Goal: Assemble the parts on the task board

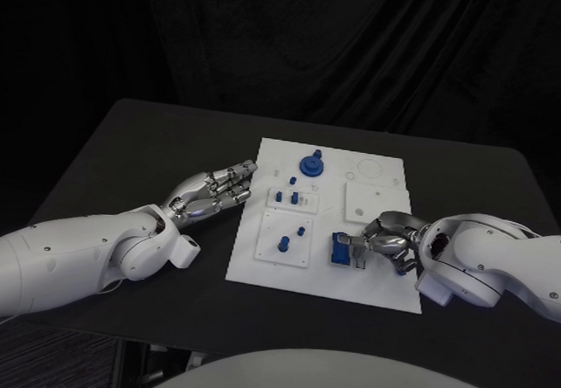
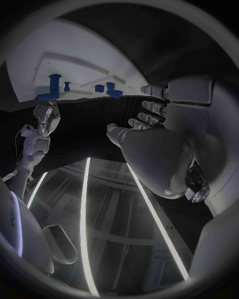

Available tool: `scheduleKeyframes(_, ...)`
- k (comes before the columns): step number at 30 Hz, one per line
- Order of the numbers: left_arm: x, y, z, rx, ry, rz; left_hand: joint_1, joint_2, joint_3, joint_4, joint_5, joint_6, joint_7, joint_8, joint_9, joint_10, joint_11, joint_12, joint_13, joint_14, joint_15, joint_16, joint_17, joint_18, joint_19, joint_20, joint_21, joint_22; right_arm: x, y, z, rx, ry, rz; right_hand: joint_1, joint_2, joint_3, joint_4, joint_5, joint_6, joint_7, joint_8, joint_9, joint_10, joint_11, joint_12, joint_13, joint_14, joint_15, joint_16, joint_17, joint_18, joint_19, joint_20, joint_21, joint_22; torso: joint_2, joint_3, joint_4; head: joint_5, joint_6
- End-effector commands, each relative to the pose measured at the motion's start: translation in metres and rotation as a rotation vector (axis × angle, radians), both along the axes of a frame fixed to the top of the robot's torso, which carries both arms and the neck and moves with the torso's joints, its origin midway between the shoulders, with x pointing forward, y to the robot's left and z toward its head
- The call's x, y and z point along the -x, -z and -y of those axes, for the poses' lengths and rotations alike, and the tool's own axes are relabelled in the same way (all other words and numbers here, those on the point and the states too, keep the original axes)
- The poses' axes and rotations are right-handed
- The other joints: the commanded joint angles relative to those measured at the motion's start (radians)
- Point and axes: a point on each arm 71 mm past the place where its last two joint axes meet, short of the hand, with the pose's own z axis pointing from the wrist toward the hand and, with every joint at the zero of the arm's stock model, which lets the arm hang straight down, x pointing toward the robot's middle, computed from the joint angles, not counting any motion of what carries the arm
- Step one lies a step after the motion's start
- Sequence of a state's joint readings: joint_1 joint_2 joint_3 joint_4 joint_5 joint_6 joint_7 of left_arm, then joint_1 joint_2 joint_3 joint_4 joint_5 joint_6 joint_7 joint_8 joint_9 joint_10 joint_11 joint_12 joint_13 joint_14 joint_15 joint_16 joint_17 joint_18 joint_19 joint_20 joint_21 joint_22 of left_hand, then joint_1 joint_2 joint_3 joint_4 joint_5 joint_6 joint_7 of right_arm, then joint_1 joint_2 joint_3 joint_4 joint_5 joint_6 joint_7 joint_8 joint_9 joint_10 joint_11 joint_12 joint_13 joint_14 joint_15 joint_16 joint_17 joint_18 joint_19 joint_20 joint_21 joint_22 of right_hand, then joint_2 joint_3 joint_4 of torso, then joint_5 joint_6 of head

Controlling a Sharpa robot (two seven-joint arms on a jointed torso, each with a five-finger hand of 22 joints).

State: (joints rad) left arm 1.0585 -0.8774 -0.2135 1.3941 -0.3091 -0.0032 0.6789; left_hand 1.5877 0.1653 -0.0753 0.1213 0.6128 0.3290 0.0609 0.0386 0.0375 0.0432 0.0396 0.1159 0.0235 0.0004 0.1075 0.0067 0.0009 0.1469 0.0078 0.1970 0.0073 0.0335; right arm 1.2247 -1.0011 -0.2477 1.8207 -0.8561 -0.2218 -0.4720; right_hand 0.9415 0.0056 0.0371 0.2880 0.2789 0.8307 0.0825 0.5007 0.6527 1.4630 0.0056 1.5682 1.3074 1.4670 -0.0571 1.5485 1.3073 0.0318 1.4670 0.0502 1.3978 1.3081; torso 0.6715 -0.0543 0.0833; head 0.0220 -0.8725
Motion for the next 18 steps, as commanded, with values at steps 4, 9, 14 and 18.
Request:
scheduleKeyframes(4,0.002,-0.005,0.000,0.058,0.009,0.055,0.002,0.010,0.008,-0.001,-0.006,-0.002,0.005,0.001,0.000,-0.004,0.006,0.002,-0.001,0.000,0.005,-0.007,-0.001,0.017,0.002,0.007,0.002,0.001,0.003,-0.012,0.008,-0.023,0.026,0.107,0.020,0.001,-0.015,-0.006,0.003,0.016,-0.010,0.023,0.007,0.108,-0.002,0.003,0.263,0.095,-0.001,0.005,0.226,0.012,0.019,0.004,0.011,0.205,0.000,0.0000,0.0003,0.003,0.000)
scheduleKeyframes(9,0.002,-0.005,-0.001,0.056,0.006,0.055,0.002,0.010,0.008,-0.001,-0.006,-0.002,0.005,0.001,0.000,-0.004,0.006,0.002,-0.001,0.000,0.005,-0.007,-0.001,0.017,0.002,0.007,0.002,0.001,0.003,-0.029,0.020,-0.014,0.046,0.147,0.027,0.001,-0.017,-0.007,0.003,0.016,-0.011,0.026,0.008,0.108,-0.003,0.003,0.263,0.096,-0.002,0.007,0.229,0.010,0.022,0.003,0.016,0.207,0.000,0.0005,-0.0005,0.001,0.000)
scheduleKeyframes(14,0.001,-0.005,-0.001,0.054,0.005,0.055,0.002,0.010,0.008,-0.001,-0.006,-0.001,0.005,0.001,0.001,-0.004,0.006,0.003,-0.001,0.000,0.006,-0.007,-0.001,0.016,0.002,0.008,0.002,0.001,0.005,-0.039,0.034,0.007,0.068,0.149,0.051,0.000,-0.023,-0.011,0.003,0.018,-0.014,0.034,0.010,0.108,-0.006,0.003,0.263,0.097,-0.005,0.009,0.232,0.008,0.027,-0.001,0.025,0.210,0.000,0.0007,-0.0010,-0.002,0.000)
scheduleKeyframes(18,0.001,-0.005,0.000,0.054,0.005,0.055,0.002,0.010,0.008,-0.001,-0.006,0.000,0.005,0.001,0.001,-0.003,0.006,0.004,0.000,0.000,0.006,-0.007,-0.001,0.016,0.002,0.008,0.002,0.001,0.006,-0.040,0.043,0.037,0.074,0.132,0.091,0.002,-0.026,-0.023,0.004,0.016,-0.017,0.042,0.011,0.108,-0.009,0.003,0.263,0.097,-0.008,0.009,0.233,0.008,0.029,-0.004,0.025,0.210,0.000,0.0000,0.0004,-0.003,0.000)
